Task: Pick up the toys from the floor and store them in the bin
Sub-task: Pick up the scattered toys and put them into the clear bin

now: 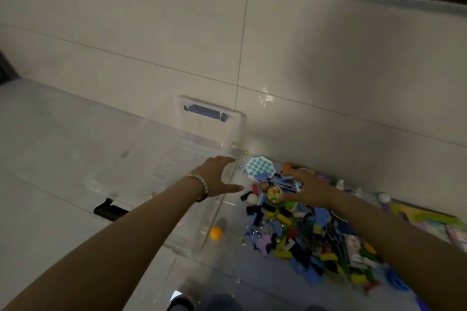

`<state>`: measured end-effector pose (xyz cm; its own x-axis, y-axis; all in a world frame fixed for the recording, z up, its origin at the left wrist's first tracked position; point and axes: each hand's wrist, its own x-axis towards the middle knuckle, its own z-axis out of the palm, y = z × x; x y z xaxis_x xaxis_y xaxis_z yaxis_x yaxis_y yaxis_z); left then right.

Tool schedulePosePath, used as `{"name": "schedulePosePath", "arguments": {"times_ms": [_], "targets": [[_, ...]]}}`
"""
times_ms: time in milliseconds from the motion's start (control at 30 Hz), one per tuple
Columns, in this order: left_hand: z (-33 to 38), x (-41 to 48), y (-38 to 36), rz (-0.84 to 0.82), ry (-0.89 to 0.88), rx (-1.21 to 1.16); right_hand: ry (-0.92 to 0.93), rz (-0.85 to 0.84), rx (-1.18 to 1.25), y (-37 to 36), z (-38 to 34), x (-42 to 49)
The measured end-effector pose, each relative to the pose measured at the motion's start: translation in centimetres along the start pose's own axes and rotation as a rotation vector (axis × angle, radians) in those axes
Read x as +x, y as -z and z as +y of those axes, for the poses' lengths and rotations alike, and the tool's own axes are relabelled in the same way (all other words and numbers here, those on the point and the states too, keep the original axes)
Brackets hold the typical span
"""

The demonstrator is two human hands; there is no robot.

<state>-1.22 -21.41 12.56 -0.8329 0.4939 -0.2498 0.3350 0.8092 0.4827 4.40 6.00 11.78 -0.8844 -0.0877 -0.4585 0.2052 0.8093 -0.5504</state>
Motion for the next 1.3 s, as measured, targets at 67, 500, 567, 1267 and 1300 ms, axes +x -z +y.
{"name": "schedulePosePath", "arguments": {"times_ms": [67,500,567,1267,1300], "targets": [[1.6,1.6,-1.7,-0.050,-0.023,0.122,-0.052,-0.102,-0.143,0.3,3.6,-0.8],[4.5,17.3,-17.4,-0.287,-0.018,0.172,-0.038,0.086,0.145,-4.7,18.9,6.8],[4.6,18.7,-19.4,-0.276,-0.022,0.170,-0.023,0.136,0.219,-5.7,19.8,8.0],[-0.7,11.8,-16.5,-0.160,-0.053,0.068,0.089,0.224,0.399,-10.9,16.2,9.5],[-2.0,10.2,-15.9,-0.153,-0.033,0.068,0.107,0.183,0.377,-11.6,15.1,9.5]]}}
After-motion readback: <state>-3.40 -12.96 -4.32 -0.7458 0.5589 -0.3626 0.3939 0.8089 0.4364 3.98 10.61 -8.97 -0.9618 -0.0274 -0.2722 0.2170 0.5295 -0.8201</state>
